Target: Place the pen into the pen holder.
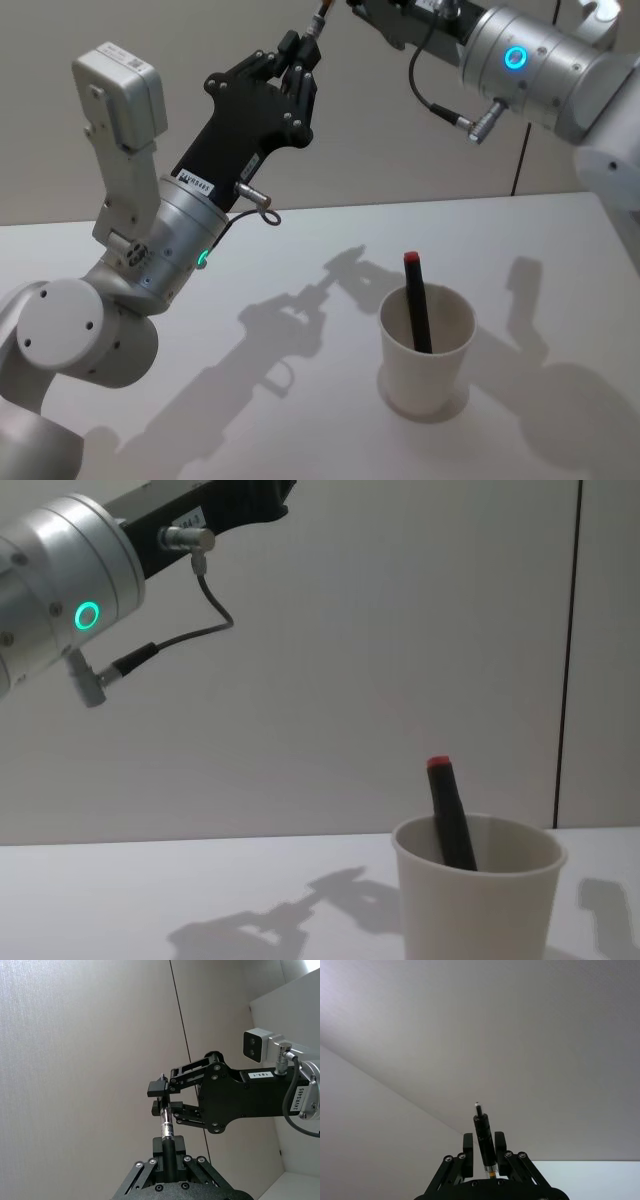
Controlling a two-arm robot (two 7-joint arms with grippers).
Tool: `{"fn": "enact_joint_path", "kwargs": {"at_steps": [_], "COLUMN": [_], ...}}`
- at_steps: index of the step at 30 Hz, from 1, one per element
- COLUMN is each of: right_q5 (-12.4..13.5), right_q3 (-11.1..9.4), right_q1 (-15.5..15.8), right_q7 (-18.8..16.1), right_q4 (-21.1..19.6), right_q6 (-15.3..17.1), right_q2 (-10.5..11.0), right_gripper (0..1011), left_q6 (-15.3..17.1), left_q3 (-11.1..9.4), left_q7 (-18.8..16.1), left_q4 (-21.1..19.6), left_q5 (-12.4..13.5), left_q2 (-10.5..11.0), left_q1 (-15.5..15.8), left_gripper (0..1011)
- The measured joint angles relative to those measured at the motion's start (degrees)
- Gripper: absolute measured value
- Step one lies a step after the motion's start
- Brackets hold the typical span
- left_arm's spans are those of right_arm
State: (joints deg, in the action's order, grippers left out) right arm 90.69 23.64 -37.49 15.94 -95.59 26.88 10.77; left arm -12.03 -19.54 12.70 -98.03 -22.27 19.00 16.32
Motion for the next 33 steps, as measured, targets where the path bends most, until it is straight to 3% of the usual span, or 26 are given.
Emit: {"fn": "enact_joint_path", "kwargs": {"at_steps": [4,23,26,31,33], "right_q5": [-0.1,-0.1,0.0,0.0,0.0], "right_q3": [0.0,0.1,0.1,0.1,0.1], "right_q1": [0.0,0.0,0.0,0.0,0.0], "right_q7": [0.0,0.0,-0.1,-0.1,-0.1], "right_q4": [0.0,0.0,0.0,0.0,0.0], "right_q6": [0.0,-0.1,-0.1,-0.1,-0.1], "right_q2": [0.0,0.0,0.0,0.0,0.0], "right_gripper": [159,149,148,148,148], "left_q6": [-0.1,-0.1,0.1,0.1,0.1], "left_q3": [0.0,0.0,0.0,0.0,0.0], "left_q7": [0.0,0.0,0.0,0.0,0.0], "left_q4": [0.0,0.0,0.0,0.0,0.0], "left_q5": [0.0,0.0,0.0,0.0,0.0], "left_q2": [0.0,0.0,0.0,0.0,0.0], "left_q1": [0.0,0.0,0.0,0.0,0.0], "left_gripper": [130,132,179,371,393]}}
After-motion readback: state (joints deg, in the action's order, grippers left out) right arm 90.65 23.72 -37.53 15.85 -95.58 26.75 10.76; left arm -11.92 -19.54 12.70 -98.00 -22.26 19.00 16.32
